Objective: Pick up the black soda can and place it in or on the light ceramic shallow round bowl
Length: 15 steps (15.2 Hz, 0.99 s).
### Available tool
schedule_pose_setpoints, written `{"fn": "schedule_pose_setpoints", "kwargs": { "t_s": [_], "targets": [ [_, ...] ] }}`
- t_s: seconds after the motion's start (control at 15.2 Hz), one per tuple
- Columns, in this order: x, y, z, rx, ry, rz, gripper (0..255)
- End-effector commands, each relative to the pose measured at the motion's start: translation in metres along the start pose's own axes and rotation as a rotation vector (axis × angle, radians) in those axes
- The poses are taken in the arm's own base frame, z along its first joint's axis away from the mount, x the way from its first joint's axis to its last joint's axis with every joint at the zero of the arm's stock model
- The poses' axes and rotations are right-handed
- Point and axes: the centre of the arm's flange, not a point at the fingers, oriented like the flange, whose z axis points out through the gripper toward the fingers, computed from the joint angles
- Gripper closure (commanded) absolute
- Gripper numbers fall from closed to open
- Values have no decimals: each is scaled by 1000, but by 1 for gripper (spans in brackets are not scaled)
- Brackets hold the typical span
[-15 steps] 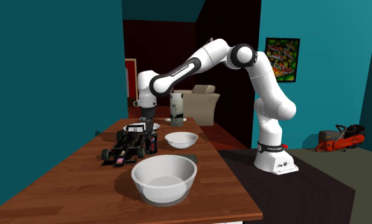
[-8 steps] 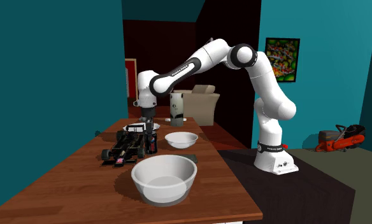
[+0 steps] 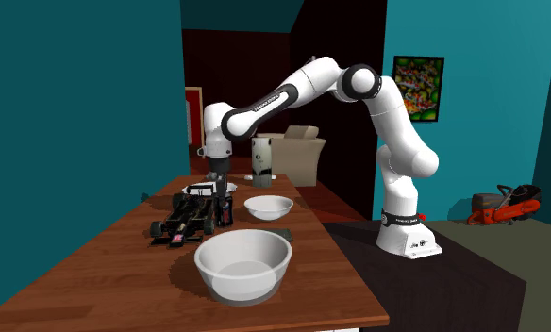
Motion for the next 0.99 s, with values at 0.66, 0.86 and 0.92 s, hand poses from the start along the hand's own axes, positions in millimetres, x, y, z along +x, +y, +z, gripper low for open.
{"fn": "schedule_pose_setpoints", "kwargs": {
  "t_s": [0.66,0.86,0.92],
  "targets": [
    [-3,0,-62,0,0,0,255],
    [-4,0,-78,0,0,0,255],
    [-4,0,-83,0,0,0,255]
  ]
}}
